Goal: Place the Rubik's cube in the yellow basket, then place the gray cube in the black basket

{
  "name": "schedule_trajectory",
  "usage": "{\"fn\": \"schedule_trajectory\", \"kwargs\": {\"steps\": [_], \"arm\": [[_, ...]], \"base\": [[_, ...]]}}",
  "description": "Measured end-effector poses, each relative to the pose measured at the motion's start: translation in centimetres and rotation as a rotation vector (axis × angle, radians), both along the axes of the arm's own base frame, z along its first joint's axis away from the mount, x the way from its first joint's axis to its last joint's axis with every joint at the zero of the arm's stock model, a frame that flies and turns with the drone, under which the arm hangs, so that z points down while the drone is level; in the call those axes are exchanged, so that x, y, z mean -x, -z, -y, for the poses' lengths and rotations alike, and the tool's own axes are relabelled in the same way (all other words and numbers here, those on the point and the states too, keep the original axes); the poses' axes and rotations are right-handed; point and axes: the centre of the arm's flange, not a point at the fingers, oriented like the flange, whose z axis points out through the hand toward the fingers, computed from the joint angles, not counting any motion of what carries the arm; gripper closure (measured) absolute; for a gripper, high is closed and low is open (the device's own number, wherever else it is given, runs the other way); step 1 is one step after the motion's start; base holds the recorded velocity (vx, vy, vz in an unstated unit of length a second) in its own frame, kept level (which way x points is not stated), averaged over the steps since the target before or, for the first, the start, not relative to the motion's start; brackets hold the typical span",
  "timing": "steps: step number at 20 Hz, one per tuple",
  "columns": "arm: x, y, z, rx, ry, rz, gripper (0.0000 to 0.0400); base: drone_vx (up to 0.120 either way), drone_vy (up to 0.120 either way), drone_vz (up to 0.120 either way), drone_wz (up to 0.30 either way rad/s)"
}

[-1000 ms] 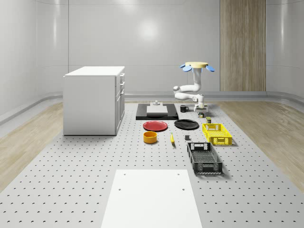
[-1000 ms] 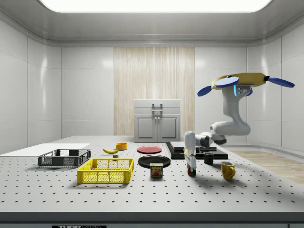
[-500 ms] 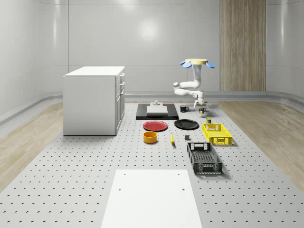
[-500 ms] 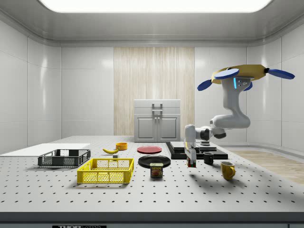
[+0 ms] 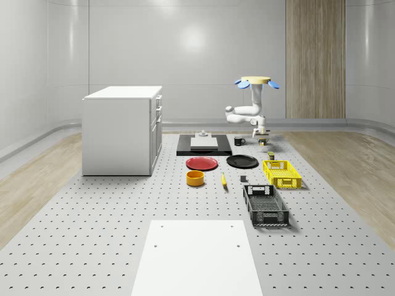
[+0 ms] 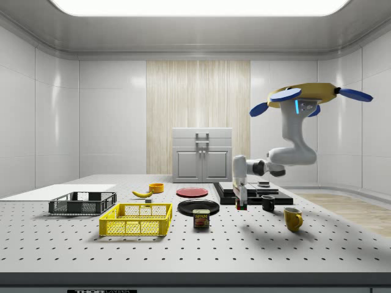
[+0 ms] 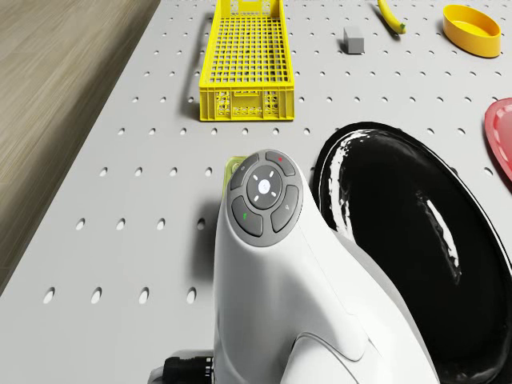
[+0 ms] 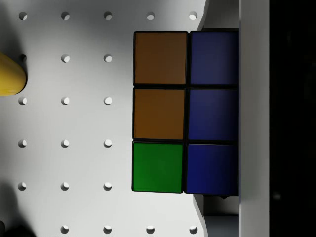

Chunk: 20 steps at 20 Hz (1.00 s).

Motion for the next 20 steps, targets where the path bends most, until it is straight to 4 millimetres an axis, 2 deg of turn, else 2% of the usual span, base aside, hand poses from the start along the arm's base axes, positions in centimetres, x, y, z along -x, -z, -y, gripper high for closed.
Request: {"fn": "schedule_trajectory", "kwargs": {"steps": [4, 7, 13, 20], "arm": [[0.0, 0.37, 0.0, 0.0, 0.0, 0.0, 0.0078], [0.0, 0.5, 0.0, -0.001, 0.0, 0.0, 0.0078], [0.0, 0.59, 0.0, -0.001, 0.0, 0.0, 0.0078], [-0.01, 0.62, -0.01, -0.001, 0.0, 0.0, 0.0078]], "base": [[0.12, 0.0, 0.11, 0.0], [0.12, 0.013, 0.0, 0.0], [0.12, 0.12, 0.0, 0.0], [0.12, 0.006, 0.029, 0.0]]}}
